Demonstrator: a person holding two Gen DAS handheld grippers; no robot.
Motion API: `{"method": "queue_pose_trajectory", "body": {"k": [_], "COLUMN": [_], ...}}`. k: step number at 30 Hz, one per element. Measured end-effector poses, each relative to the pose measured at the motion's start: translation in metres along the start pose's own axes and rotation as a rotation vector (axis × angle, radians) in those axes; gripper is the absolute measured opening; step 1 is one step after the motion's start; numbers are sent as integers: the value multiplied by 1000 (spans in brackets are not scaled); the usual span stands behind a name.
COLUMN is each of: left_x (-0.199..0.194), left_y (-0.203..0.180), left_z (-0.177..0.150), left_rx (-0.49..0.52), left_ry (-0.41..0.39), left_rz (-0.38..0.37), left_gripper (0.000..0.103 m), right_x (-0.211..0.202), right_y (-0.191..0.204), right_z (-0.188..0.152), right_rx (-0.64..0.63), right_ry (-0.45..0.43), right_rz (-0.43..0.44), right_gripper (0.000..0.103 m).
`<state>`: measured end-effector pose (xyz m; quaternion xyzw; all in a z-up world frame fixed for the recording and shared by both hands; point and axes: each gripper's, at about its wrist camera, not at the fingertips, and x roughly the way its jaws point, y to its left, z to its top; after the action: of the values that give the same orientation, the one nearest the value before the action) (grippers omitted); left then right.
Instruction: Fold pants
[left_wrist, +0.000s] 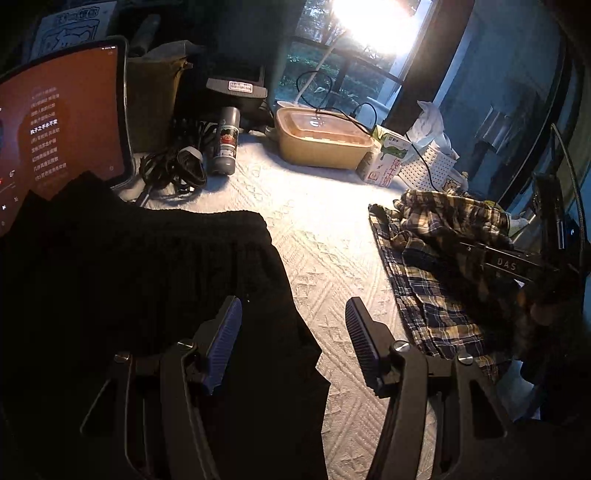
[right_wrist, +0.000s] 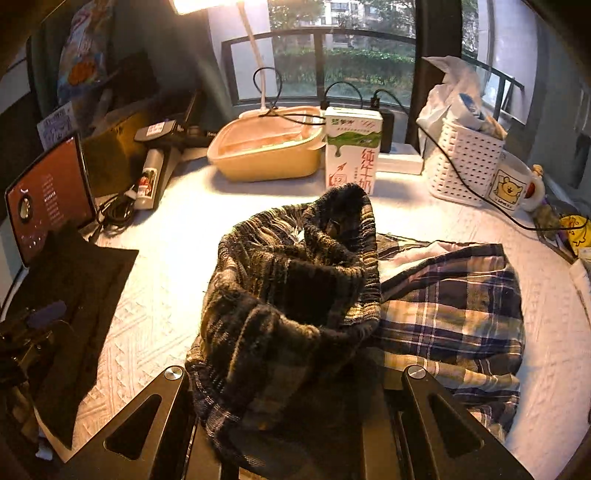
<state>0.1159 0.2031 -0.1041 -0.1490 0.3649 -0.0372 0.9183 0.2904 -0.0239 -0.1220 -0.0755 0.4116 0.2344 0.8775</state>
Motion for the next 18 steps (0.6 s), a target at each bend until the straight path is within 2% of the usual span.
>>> {"method": "queue_pose_trajectory", "body": {"k": [9,10,12,13,14,18], "left_x": [7,9,13,15,17,27], "left_y": [-20,-23,-31,-35,-38,-49], "left_z": [3,4,5,5,5,3], "left_rx": [37,42,52,58,62,71], "left_ry": [17,21,31,40,46,84], "left_rz": [-22,-25,-33,-36,-37,-25], "left_gripper": [59,59,59,59,59,59], "right_x": [2,3,5,6,5,-5], "right_y": [10,10,15,18,22,34], "right_z": [-5,-6,-9,-12,-15,-24], "right_rx": [-43,-53,-87,-108,-134,-204], "right_ry": [31,42,83,98,93,90], "right_rz": [30,40,97,125,142,195], "right_gripper": [14,21,66,100,103,103]}}
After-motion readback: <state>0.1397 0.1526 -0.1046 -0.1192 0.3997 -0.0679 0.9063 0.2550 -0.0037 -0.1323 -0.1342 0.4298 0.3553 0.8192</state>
